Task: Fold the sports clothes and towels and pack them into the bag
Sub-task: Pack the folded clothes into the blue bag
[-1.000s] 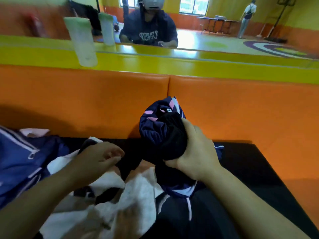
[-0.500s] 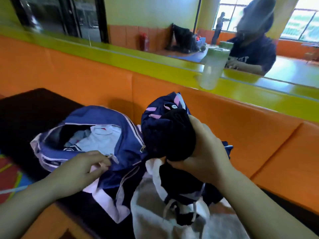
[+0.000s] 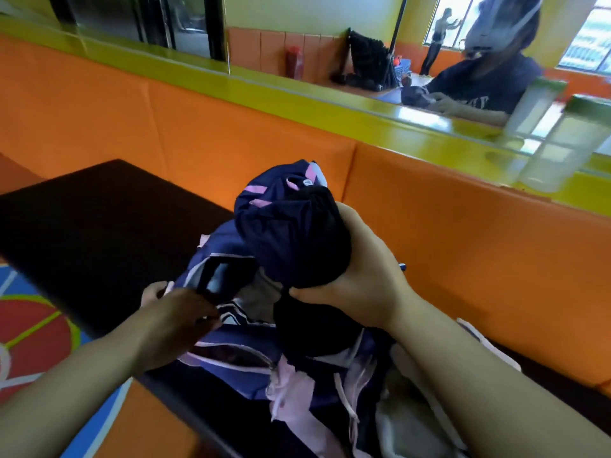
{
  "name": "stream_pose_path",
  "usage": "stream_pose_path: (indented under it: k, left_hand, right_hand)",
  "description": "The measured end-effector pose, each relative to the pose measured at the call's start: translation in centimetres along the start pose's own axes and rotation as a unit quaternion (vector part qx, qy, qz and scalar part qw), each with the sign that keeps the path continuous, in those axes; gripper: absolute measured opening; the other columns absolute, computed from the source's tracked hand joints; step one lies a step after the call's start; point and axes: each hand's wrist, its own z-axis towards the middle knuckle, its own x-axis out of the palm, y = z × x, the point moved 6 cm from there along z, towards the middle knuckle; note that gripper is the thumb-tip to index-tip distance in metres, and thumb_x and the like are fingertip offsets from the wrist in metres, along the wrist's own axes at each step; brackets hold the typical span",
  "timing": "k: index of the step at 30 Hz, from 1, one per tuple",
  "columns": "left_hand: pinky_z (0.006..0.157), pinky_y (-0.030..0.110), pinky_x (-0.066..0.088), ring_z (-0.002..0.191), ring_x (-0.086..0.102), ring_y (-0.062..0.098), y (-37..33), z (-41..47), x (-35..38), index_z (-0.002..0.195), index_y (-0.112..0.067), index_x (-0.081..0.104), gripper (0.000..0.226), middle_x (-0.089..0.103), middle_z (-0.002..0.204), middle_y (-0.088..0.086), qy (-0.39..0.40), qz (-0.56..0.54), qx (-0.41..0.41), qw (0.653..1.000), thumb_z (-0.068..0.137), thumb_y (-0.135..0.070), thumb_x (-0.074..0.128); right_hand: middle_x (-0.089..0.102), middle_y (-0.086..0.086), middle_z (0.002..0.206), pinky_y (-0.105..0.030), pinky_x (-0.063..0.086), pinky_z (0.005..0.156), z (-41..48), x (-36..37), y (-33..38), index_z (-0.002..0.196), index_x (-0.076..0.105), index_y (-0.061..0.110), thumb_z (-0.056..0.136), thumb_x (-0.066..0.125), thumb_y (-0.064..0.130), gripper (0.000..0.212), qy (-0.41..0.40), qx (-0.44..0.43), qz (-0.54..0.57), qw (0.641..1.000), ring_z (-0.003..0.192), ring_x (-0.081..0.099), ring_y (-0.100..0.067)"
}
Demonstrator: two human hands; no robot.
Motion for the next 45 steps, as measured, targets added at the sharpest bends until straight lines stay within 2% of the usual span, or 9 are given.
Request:
stream_pose_path:
  k: [4, 7, 12, 16, 24, 30, 33, 39, 45]
  left_hand:
    - [0.089, 0.048, 0.033, 0.082, 0.046, -0.001, 3.2, 0.0, 0.9, 0.058, -0.039, 0.061, 0.04, 0.055, 0.059, -0.028, -0.022, 0.007, 0.046, 0.999, 0.082, -0.059, 0.036]
    - [0.082, 0.062, 0.043, 0.074, 0.048, -0.004, 4.6, 0.1, 0.6, 0.071, -0.038, 0.056, 0.017, 0.045, 0.062, -0.027, 0.038, 0.045, 0.06, 0.996, 0.072, -0.054, 0.057]
    - [0.114, 0.05, -0.004, 0.116, 0.034, -0.009, 5.4, 1.0, 1.3, 0.113, -0.036, 0.055, 0.026, 0.045, 0.101, -0.024, 0.194, 0.044, 0.046, 0.979, 0.092, -0.048, 0.047]
    - [0.115, 0.043, -0.006, 0.111, 0.032, -0.006, 5.1, 2.3, 1.7, 0.113, -0.034, 0.055, 0.024, 0.047, 0.108, -0.02, 0.233, 0.004, 0.058, 0.971, 0.094, -0.047, 0.047]
    - [0.111, 0.035, 0.01, 0.121, 0.04, 0.023, 1.1, 4.2, 1.4, 0.098, -0.023, 0.061, 0.027, 0.063, 0.103, -0.003, 0.303, -0.032, 0.111, 0.946, 0.095, -0.046, 0.046]
    - [0.086, 0.032, 0.033, 0.065, 0.043, 0.007, -1.6, 3.6, 2.4, 0.055, -0.035, 0.052, 0.038, 0.052, 0.063, -0.015, 0.354, -0.124, 0.15, 0.915, 0.09, -0.048, 0.051]
    - [0.071, 0.021, 0.04, 0.076, 0.053, -0.001, -1.7, 3.1, 1.8, 0.073, -0.034, 0.067, 0.02, 0.057, 0.08, -0.018, 0.382, -0.194, 0.152, 0.891, 0.089, -0.041, 0.056]
    - [0.084, 0.016, 0.043, 0.094, 0.053, -0.002, -2.1, 3.0, 1.0, 0.1, -0.029, 0.07, 0.018, 0.056, 0.091, -0.025, 0.38, -0.239, 0.161, 0.879, 0.085, -0.036, 0.064]
    - [0.077, 0.013, 0.041, 0.087, 0.056, -0.002, -1.8, 3.7, -0.1, 0.082, -0.044, 0.067, 0.015, 0.056, 0.088, -0.022, 0.382, -0.29, 0.155, 0.864, 0.086, -0.029, 0.065]
  right_hand:
    - [0.053, 0.016, 0.129, -0.038, 0.046, 0.097, 3.2, 5.1, 0.4, 0.137, 0.032, 0.04, 0.048, 0.087, 0.046, 0.105, 0.128, 0.018, -0.059, 0.99, 0.119, 0.051, -0.009]
    - [0.051, 0.009, 0.133, -0.042, 0.044, 0.099, 3.9, 8.0, -0.4, 0.14, 0.026, 0.04, 0.047, 0.082, 0.059, 0.11, 0.227, 0.003, -0.175, 0.958, 0.121, 0.05, -0.017]
    - [0.047, 0.006, 0.141, -0.04, 0.041, 0.102, 3.8, 9.5, -3.0, 0.145, 0.023, 0.037, 0.054, 0.084, 0.054, 0.11, 0.348, 0.047, -0.24, 0.905, 0.126, 0.046, -0.021]
    - [0.035, 0.009, 0.15, -0.03, 0.037, 0.106, 3.7, 9.4, -5.1, 0.148, 0.019, 0.036, 0.057, 0.085, 0.047, 0.112, 0.408, 0.138, -0.223, 0.875, 0.133, 0.039, -0.018]
    - [0.057, 0.005, 0.121, -0.042, 0.05, 0.09, 7.8, 8.8, -6.1, 0.138, 0.034, 0.031, 0.052, 0.08, 0.057, 0.101, 0.258, 0.197, -0.216, 0.921, 0.11, 0.054, -0.023]
    - [0.06, 0.003, 0.108, -0.041, 0.054, 0.083, 9.6, 10.8, -6.6, 0.136, 0.035, 0.028, 0.049, 0.078, 0.059, 0.102, 0.182, 0.253, -0.156, 0.937, 0.096, 0.058, -0.022]
    - [0.059, 0.0, 0.108, -0.046, 0.054, 0.081, 9.6, 11.3, -7.3, 0.138, 0.029, 0.03, 0.047, 0.074, 0.064, 0.107, 0.138, 0.277, -0.174, 0.935, 0.094, 0.059, -0.027]
    - [0.049, -0.009, 0.13, -0.057, 0.043, 0.094, 9.8, 12.9, -7.5, 0.139, 0.025, 0.03, 0.052, 0.073, 0.058, 0.103, 0.066, 0.319, -0.121, 0.938, 0.115, 0.051, -0.037]
    - [0.045, -0.011, 0.132, -0.055, 0.045, 0.094, 9.4, 13.4, -8.1, 0.139, 0.024, 0.031, 0.056, 0.074, 0.058, 0.101, 0.027, 0.321, -0.072, 0.944, 0.117, 0.049, -0.037]
